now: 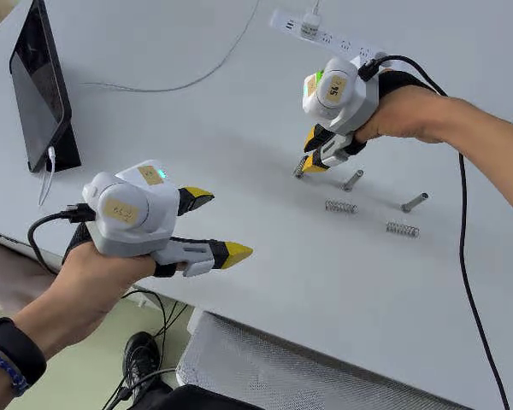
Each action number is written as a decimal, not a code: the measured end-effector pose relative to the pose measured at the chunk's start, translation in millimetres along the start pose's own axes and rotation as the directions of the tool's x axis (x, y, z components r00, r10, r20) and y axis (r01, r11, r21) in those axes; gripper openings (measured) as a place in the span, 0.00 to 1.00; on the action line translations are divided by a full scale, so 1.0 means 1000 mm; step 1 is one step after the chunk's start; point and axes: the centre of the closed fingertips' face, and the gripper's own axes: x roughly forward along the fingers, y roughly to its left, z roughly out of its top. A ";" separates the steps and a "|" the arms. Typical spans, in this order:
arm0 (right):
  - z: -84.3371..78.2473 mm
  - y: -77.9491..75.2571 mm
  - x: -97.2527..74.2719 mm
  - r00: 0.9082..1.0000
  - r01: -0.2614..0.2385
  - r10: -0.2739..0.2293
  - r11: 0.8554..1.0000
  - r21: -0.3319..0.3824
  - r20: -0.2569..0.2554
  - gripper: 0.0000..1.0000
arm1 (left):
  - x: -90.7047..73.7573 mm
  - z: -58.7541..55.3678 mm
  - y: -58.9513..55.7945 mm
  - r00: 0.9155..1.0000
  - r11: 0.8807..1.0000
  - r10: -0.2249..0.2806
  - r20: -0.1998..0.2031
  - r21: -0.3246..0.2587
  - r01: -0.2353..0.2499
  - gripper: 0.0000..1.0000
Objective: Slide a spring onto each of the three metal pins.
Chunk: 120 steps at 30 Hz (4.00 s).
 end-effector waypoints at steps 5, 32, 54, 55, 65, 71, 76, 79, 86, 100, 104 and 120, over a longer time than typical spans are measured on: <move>-0.002 -0.004 -0.006 0.998 0.045 -0.046 0.999 0.028 0.036 0.24 | 0.001 -0.004 -0.001 1.000 1.000 0.004 -0.001 -0.020 -0.004 0.61; -0.015 0.022 -0.018 0.953 0.097 -0.195 0.923 0.373 0.234 0.48 | -0.001 -0.001 0.000 1.000 0.998 0.025 0.013 -0.049 -0.024 0.65; -0.027 0.047 -0.059 0.799 0.004 -0.422 0.715 0.699 0.428 0.67 | 0.001 0.028 0.001 0.998 0.998 0.050 0.048 -0.031 -0.048 0.66; -0.028 0.048 -0.061 0.796 0.000 -0.426 0.711 0.703 0.431 0.68 | 0.001 0.029 0.001 0.998 0.998 0.050 0.048 -0.031 -0.048 0.66; -0.056 0.060 -0.077 0.760 0.023 -0.501 0.657 0.753 0.413 0.73 | 0.004 0.040 0.002 0.997 0.999 0.052 0.054 -0.021 -0.050 0.67; -0.070 0.071 -0.090 0.736 0.030 -0.541 0.626 0.779 0.406 0.76 | 0.009 0.045 0.002 0.997 0.999 0.047 0.055 -0.015 -0.046 0.67; -0.088 0.076 -0.097 0.712 0.042 -0.587 0.583 0.812 0.385 0.79 | 0.015 0.050 0.002 0.998 0.999 0.035 0.054 -0.009 -0.035 0.68; -0.093 0.082 -0.102 0.702 0.030 -0.597 0.569 0.822 0.389 0.81 | 0.018 0.052 0.001 0.998 1.000 0.030 0.051 0.000 -0.030 0.68; -0.108 0.098 -0.109 0.695 0.048 -0.616 0.554 0.831 0.371 0.83 | 0.030 0.056 -0.003 0.999 1.000 0.005 0.041 0.017 -0.005 0.69; -0.145 0.119 -0.117 0.692 0.041 -0.648 0.477 0.878 0.320 0.86 | 0.059 0.057 -0.021 0.998 0.997 -0.059 -0.003 0.053 0.059 0.69; -0.150 0.126 -0.117 0.693 0.039 -0.652 0.462 0.886 0.310 0.86 | 0.070 0.056 -0.026 0.997 0.995 -0.079 -0.020 0.063 0.080 0.69; -0.156 0.140 -0.113 0.703 0.026 -0.641 0.457 0.889 0.309 0.86 | 0.117 0.051 -0.043 0.988 0.984 -0.128 -0.089 0.112 0.137 0.64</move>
